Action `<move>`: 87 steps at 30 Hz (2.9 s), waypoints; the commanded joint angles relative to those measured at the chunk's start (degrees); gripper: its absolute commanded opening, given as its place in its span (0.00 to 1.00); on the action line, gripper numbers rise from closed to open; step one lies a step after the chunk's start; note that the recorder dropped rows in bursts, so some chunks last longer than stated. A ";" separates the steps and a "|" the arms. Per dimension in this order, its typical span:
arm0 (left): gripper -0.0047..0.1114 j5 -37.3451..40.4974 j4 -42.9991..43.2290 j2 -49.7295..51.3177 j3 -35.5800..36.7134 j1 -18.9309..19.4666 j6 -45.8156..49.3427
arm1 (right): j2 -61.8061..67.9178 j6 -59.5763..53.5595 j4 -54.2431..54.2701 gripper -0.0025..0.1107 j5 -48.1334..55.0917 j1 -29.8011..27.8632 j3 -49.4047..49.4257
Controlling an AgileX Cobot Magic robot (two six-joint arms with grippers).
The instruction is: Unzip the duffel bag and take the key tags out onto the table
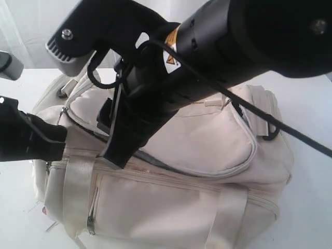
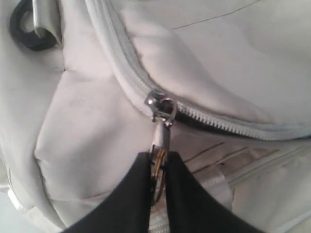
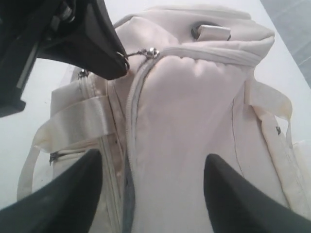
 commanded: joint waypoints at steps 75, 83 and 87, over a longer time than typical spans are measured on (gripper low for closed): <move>0.04 10.47 17.11 24.09 -29.88 3.70 22.76 | 11.59 20.88 3.92 0.02 -15.04 -0.24 4.92; 0.04 10.44 19.14 27.65 -33.31 3.70 22.88 | 11.59 21.15 5.05 0.02 -15.68 -0.24 6.14; 0.04 10.33 20.65 29.47 -34.22 3.70 23.00 | 11.59 22.19 5.06 0.02 -15.79 -0.24 6.14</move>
